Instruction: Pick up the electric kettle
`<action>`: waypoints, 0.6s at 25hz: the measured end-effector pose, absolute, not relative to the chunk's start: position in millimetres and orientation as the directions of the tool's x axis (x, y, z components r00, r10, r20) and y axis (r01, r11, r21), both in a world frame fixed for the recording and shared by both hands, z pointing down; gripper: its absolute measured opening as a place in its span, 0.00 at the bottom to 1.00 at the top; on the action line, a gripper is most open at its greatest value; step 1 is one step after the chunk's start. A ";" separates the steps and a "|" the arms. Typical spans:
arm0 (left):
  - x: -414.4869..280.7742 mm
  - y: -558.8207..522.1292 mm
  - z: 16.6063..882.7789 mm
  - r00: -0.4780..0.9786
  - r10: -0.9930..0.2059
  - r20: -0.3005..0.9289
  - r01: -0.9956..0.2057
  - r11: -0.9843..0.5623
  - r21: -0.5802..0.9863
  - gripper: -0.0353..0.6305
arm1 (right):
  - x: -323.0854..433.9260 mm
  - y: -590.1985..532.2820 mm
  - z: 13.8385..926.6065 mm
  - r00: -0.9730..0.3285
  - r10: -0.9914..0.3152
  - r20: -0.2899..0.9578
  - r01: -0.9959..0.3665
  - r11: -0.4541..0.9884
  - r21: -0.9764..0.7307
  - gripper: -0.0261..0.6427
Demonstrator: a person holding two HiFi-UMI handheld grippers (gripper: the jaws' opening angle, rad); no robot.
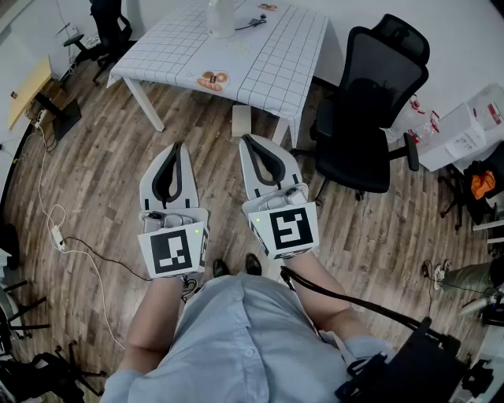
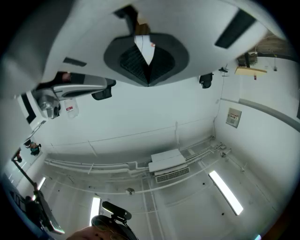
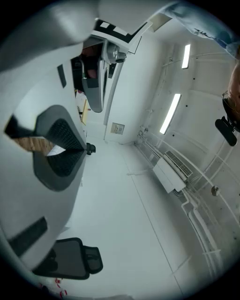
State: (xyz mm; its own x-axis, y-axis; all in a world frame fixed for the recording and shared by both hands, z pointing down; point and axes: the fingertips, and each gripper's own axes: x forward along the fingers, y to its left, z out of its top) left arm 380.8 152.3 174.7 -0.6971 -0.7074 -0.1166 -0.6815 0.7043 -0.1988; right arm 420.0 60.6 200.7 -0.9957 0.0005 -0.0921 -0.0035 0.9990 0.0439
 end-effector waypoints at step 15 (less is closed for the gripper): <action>383.1 121.4 190.4 -0.735 -0.670 -0.106 -0.649 0.740 -0.176 0.05 | 420.5 26.9 207.2 -0.988 0.079 -0.129 0.079 0.997 -0.001 0.04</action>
